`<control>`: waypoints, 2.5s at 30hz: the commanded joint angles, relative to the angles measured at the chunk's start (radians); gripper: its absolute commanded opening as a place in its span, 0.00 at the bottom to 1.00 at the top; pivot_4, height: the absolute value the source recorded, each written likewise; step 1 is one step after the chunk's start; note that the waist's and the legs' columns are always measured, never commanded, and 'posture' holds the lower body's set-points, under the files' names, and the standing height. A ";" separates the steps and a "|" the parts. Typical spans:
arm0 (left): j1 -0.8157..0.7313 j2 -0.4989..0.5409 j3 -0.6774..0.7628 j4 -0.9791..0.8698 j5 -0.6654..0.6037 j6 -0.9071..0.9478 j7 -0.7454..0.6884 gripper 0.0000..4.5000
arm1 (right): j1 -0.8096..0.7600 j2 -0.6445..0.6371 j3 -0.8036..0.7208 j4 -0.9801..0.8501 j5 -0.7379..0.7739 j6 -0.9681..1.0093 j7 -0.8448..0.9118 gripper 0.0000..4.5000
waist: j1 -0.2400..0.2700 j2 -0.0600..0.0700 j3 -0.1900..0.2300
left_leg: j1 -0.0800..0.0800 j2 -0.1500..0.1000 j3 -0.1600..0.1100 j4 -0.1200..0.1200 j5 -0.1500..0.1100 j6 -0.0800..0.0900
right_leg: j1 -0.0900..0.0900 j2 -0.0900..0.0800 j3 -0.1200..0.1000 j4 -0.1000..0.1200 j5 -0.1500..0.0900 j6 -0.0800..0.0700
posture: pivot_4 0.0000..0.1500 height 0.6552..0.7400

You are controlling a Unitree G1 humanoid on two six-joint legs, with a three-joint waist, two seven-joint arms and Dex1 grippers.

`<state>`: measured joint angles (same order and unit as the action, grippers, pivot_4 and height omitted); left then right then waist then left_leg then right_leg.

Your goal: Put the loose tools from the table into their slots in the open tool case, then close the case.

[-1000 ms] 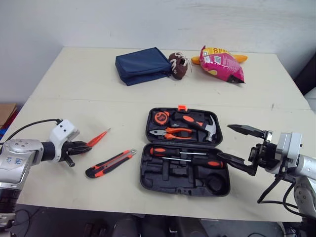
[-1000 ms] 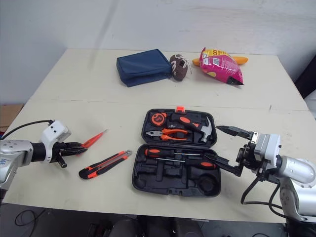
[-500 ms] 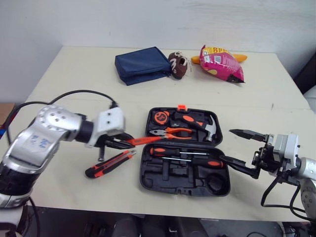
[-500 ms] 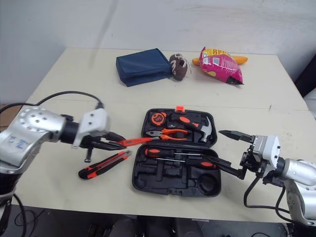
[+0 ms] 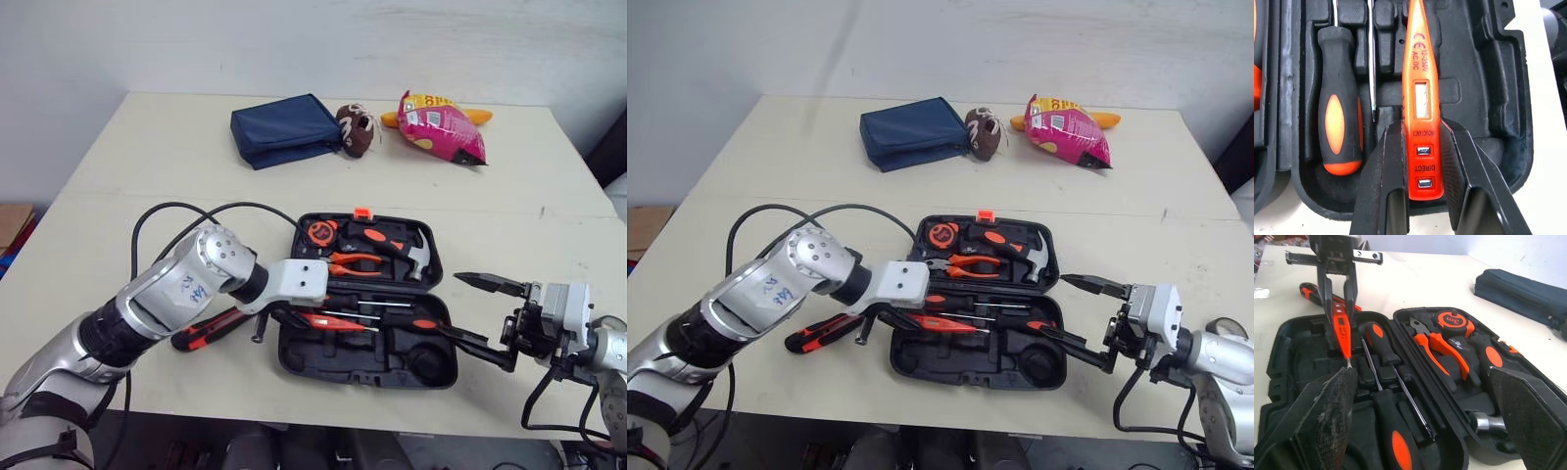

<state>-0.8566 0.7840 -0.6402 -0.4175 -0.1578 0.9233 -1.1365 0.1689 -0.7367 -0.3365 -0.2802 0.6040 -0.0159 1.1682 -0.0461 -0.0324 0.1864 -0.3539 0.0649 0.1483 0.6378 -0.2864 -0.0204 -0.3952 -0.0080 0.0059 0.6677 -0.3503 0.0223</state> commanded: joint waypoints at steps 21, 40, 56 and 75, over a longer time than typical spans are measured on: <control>-0.116 -0.052 -0.136 -0.003 0.036 0.178 0.014 0.06 | 0.046 0.030 -0.040 -0.025 0.013 -0.042 0.013 1.00 | 0.018 0.000 0.000 | 0.000 0.000 0.000 0.003 0.000 0.000 | 0.000 0.000 0.000 0.002 -0.001 0.000 | 1.00 1.00; -0.106 -0.049 -0.184 0.067 0.059 0.206 0.045 0.06 | 0.041 0.067 -0.026 0.072 -0.008 -0.133 0.064 1.00 | 0.013 0.000 0.000 | 0.001 0.001 -0.001 0.008 -0.001 0.001 | 0.002 0.000 0.000 0.006 -0.001 0.001 | 1.00 1.00; -0.077 -0.046 -0.140 0.009 0.048 0.120 0.039 0.64 | 0.050 0.049 -0.023 -0.010 0.010 -0.069 0.026 1.00 | 0.014 0.000 0.000 | 0.001 0.001 -0.001 0.008 -0.001 0.001 | 0.002 0.000 0.000 0.007 -0.001 0.000 | 1.00 1.00; 0.167 -0.082 0.294 0.033 -0.166 -0.182 0.037 0.17 | -0.001 0.042 -0.002 0.009 0.000 -0.028 0.028 1.00 | 0.016 0.000 0.000 | 0.000 0.000 -0.002 0.009 -0.001 0.002 | 0.001 -0.001 -0.001 0.005 -0.001 0.000 | 1.00 1.00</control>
<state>-0.7209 0.7234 -0.4061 -0.3897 -0.3003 0.8569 -1.1110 0.1740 -0.6937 -0.3238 -0.2593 0.5942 -0.0408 1.2036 -0.0305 -0.0325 0.1869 -0.3541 0.0652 0.1471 0.6464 -0.2882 -0.0181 -0.3938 -0.0092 0.0054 0.6730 -0.3515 0.0228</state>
